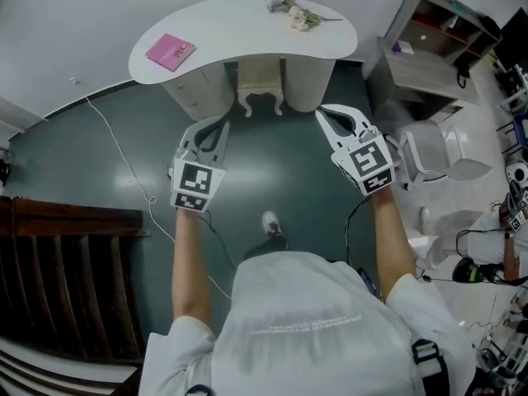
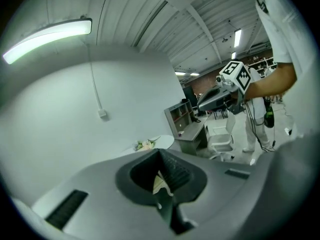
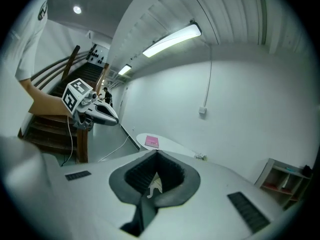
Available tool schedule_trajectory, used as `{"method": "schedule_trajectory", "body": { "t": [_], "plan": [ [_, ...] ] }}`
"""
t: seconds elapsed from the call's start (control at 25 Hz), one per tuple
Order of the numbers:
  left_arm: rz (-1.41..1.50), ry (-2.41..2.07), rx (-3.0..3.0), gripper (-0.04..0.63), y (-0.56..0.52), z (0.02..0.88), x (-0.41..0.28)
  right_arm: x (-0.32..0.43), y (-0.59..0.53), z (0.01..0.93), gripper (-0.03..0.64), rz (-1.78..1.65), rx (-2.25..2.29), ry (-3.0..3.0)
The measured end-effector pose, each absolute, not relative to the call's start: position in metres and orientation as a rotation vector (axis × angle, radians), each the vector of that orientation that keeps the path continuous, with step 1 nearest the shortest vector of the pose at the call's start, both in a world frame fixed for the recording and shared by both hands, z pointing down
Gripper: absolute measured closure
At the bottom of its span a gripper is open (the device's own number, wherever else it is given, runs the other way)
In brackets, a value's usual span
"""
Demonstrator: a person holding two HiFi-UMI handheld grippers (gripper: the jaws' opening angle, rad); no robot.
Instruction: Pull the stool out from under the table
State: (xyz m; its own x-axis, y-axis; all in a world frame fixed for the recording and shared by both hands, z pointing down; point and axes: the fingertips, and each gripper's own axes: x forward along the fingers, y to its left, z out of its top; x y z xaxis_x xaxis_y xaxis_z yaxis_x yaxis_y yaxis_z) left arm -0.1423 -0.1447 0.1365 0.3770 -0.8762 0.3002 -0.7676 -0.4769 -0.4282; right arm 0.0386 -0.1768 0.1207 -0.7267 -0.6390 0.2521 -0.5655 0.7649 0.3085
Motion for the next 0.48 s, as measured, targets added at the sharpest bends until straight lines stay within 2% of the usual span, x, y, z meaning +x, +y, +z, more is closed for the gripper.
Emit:
{"method": "schedule_trajectory", "body": {
  "t": [0.48],
  "plan": [
    [-0.799,1.449,-2.517,0.584,-0.234,0.18,-0.184,-0.006,-0.261,0.158,0.609,-0.166,0.919,-2.565]
  ]
}}
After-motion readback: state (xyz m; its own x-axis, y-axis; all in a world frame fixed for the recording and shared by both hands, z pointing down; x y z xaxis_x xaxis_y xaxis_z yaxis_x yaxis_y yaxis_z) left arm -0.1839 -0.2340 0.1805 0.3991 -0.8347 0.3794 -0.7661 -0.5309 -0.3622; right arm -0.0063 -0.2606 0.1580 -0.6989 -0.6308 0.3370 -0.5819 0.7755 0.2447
